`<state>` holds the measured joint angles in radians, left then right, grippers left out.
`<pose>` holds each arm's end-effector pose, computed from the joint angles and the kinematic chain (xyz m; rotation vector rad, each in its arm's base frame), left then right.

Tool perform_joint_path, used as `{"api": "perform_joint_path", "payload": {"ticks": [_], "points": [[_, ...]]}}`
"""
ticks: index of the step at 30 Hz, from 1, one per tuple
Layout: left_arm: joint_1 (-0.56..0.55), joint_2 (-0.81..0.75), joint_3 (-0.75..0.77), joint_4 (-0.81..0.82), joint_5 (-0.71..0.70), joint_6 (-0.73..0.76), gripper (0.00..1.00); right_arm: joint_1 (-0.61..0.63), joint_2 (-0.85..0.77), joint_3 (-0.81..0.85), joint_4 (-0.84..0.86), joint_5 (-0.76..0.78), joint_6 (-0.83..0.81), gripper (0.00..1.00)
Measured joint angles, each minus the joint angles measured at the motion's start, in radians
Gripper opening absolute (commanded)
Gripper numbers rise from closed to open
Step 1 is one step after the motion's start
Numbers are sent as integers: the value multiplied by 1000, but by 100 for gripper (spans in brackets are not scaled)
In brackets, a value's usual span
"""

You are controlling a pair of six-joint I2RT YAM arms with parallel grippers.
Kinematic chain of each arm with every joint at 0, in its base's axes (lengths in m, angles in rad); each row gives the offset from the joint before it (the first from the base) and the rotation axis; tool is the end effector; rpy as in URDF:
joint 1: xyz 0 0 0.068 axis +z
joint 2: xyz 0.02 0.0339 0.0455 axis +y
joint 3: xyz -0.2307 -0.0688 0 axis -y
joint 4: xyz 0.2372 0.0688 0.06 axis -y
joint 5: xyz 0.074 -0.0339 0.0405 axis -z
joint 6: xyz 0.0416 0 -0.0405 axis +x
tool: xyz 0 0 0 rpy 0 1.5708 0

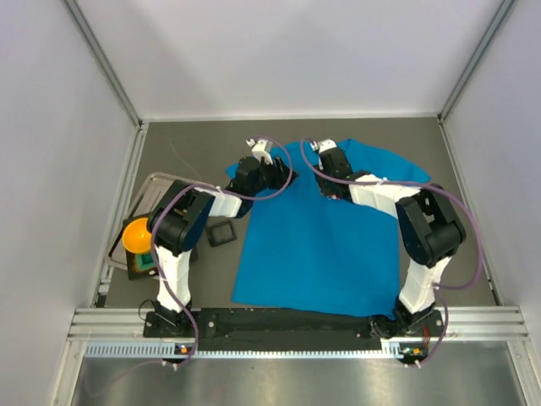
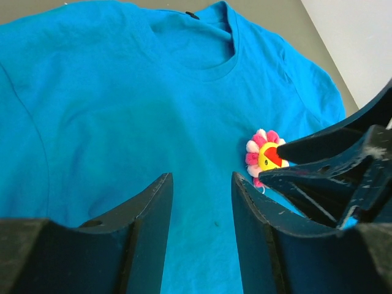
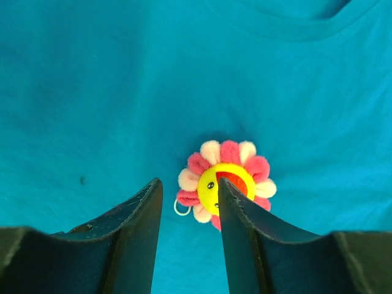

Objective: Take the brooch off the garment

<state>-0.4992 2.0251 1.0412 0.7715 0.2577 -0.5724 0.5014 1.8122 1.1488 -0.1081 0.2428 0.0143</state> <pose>0.3586 -0.2076 0.1324 0.1276 1.8847 -0.9837 0.3389 0.1744 0.1590 -0.4418 2.2717 -0.0237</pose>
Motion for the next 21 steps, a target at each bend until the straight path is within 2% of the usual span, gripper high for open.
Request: {"api": "perform_joint_path", "payload": {"ticks": [5,8,13,19,21], "points": [[0,16,6,5,15,-14,48,-1,40,0,-36,18,60,44],[0,27,6,7,17,-24,48,-1,47,11,-43,31,91,49],[0,40,10,7,26,-32,48,-2,57,21,-43,66,127,51],[0,50,19,7,42,-40,48,-3,97,60,-48,128,148,48],[0,51,21,7,42,-41,48,-7,109,69,-51,149,154,43]]}}
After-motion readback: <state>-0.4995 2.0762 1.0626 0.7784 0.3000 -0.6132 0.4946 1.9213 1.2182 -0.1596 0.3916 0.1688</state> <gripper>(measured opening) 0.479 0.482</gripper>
